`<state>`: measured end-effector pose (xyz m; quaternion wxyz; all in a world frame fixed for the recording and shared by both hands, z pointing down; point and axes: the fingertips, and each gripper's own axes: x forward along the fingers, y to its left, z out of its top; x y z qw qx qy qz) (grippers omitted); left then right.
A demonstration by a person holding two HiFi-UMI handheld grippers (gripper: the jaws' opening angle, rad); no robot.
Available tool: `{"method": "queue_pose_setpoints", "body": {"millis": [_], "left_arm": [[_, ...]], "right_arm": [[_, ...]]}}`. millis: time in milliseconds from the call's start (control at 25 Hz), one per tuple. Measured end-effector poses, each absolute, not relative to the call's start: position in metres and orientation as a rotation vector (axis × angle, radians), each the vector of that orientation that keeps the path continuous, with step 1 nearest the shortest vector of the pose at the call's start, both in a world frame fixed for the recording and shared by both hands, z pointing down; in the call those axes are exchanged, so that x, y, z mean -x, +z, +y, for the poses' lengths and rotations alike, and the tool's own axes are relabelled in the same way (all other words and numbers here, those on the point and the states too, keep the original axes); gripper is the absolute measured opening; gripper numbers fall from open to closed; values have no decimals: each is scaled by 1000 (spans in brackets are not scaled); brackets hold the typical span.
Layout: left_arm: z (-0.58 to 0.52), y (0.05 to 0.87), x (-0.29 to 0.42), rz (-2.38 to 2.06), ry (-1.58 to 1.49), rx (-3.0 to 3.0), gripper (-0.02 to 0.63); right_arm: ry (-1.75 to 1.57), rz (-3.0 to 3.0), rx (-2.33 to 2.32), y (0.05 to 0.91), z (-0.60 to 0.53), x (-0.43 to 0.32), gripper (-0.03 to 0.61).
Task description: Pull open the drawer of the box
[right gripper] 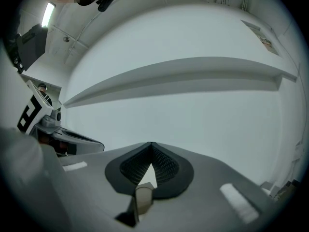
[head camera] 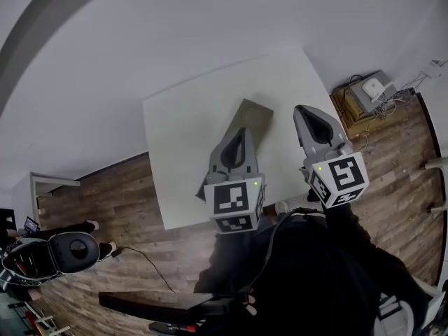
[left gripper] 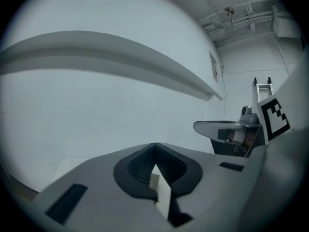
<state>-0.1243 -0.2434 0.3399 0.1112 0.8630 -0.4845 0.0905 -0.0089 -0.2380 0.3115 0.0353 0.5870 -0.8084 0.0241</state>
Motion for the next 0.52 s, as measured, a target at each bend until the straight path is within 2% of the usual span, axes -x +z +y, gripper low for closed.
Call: {"method": "queue_pose_setpoints", "body": {"millis": [520], "left_arm": [[-236, 347, 130, -1417, 260, -2526, 0]], "right_arm": [[79, -2498, -1786, 318, -232, 17, -8]]}}
